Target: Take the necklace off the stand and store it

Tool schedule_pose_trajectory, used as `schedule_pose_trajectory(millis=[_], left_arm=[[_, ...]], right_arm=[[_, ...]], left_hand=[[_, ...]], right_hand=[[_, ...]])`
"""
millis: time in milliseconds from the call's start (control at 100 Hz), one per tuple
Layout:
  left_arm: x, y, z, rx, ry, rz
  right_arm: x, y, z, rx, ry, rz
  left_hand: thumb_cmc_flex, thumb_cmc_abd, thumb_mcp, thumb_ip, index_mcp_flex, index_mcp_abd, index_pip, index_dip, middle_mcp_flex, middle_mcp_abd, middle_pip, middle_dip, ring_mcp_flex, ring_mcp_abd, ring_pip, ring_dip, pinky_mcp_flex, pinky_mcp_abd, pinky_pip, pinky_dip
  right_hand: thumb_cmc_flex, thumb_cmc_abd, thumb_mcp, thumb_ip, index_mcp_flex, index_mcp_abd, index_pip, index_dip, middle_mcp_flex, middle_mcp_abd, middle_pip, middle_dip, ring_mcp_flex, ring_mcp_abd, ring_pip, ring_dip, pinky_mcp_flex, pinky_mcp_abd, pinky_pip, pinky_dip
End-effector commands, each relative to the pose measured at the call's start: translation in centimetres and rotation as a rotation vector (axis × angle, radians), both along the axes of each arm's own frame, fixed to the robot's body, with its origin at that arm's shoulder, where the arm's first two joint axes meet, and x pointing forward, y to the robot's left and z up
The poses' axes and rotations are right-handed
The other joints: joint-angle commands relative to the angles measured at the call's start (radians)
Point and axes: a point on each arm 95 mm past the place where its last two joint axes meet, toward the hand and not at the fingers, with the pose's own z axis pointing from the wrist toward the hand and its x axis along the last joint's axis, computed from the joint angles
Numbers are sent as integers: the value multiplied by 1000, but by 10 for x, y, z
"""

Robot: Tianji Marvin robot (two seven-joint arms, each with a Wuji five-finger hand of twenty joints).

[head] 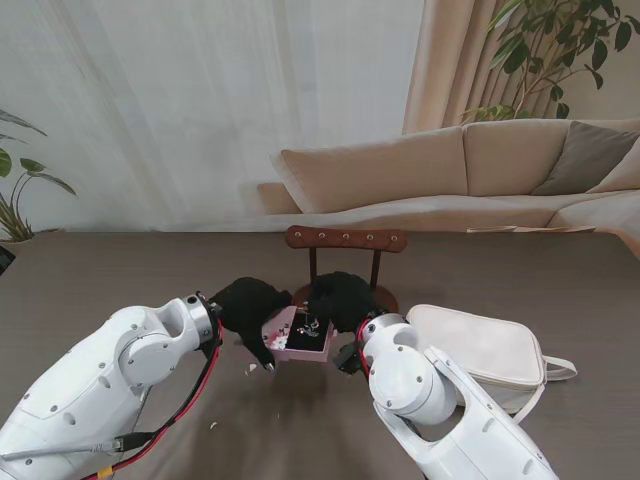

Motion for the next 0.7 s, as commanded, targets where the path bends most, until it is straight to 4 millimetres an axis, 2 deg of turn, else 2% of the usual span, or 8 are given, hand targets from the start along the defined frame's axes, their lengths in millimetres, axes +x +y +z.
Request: schedule_pose_trajectory(millis=[0,250,580,690], left_arm=[[0,-4,4,4,-3,-9],[0,-3,5,13,-7,-10],[4,-1,8,17,-8,7],[4,-1,10,17,-9,7]], right_arm=[[0,0,-1,-11,-2,23],[1,-4,4,-117,-127,68],[1,-6,3,-149,-205,148],[1,-8,2,-183,-250,196]], left_hand=[[542,106,488,24,107,-216,736,34,136,-178,120,33,83,-68,428,113,39,-53,111,46],[541,106,488,24,107,-216,736,34,136,-179,120,33,83,-68,429,113,41,-50,112,47],[542,108,486,24,106,-218,735,34,135,-178,120,34,83,-68,430,112,39,-51,111,48],[542,109,484,23,105,-219,735,34,135,-178,120,34,83,-68,430,111,39,-52,112,49]], right_hand=[[-39,-1,-6,19,-37,-1,-25,-30,-34,3,-8,-6,24,15,-31,-22,93,-17,-18,3],[-101,11,-28,47,-62,11,-99,-35,-77,-8,-19,-27,23,6,-120,-54,44,-35,-59,8],[-122,56,-36,67,-71,8,-125,-37,-81,-18,-30,-39,22,3,-159,-62,12,-39,-88,11],[-135,77,-42,86,-87,-25,-172,-58,-64,-28,-44,-49,24,-3,-168,-59,6,-43,-96,15]])
